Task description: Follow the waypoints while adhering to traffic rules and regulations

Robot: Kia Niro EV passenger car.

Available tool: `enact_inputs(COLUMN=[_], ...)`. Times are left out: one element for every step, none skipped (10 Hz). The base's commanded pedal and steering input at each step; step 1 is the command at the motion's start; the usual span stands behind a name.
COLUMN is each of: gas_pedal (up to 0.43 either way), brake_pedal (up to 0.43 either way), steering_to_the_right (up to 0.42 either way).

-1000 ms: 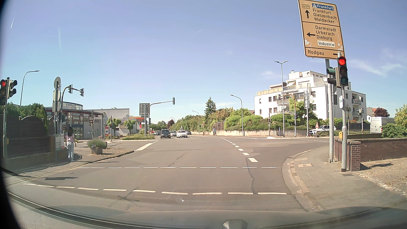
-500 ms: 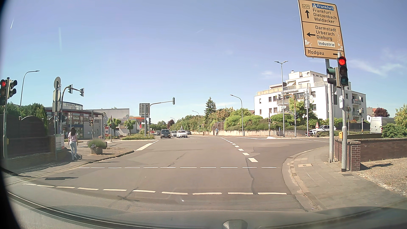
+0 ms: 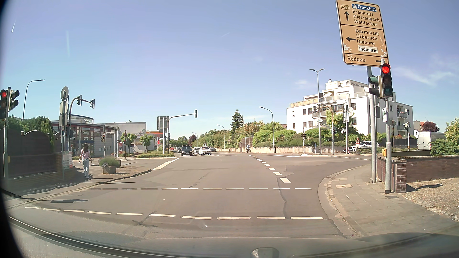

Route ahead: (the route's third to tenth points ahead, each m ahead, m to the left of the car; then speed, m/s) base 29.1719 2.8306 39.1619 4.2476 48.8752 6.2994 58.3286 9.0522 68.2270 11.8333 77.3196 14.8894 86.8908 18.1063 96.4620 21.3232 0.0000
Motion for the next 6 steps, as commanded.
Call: enact_inputs(gas_pedal=[0.000, 0.000, 0.000, 0.000, 0.000, 0.000], brake_pedal=[0.366, 0.366, 0.366, 0.366, 0.366, 0.366], steering_to_the_right=[-0.005, -0.005, -0.005, -0.005, -0.005, -0.005])
